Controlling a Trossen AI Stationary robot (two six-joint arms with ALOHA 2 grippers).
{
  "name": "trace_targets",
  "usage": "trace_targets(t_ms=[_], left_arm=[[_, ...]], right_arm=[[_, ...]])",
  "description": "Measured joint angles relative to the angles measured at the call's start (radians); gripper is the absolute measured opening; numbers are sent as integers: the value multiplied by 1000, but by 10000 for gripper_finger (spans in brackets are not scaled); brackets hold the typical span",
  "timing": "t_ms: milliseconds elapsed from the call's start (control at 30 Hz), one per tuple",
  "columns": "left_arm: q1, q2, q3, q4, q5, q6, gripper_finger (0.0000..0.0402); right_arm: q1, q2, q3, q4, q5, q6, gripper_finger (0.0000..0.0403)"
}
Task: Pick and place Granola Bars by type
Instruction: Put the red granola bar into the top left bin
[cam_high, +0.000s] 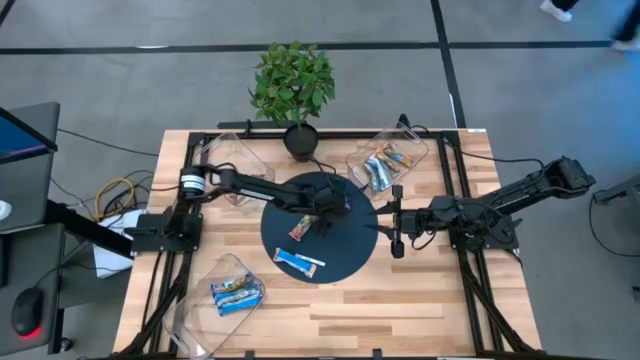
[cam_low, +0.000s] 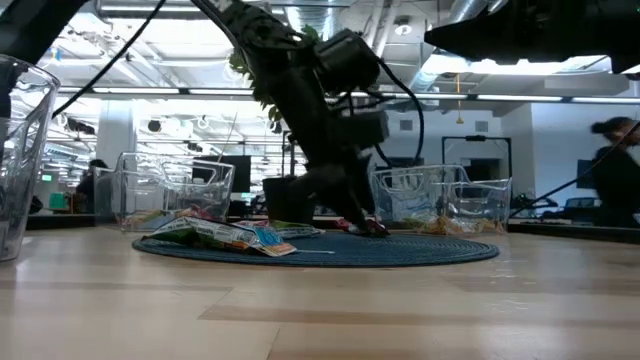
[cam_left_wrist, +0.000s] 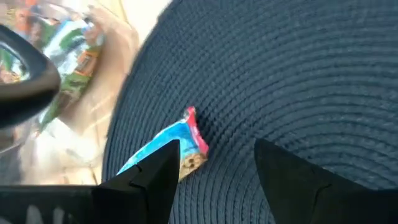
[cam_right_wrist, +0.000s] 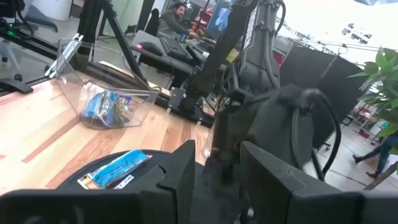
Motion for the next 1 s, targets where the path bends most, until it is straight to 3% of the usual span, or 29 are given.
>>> trace_targets(t_ms=[367,1000], left_arm=[[3,58,23,34,-58,36,186],[6,58,22,51,-119,22,60]], right_arm=[[0,0,0,-6,0,1,121],[0,0,0,-6,0,2,122]])
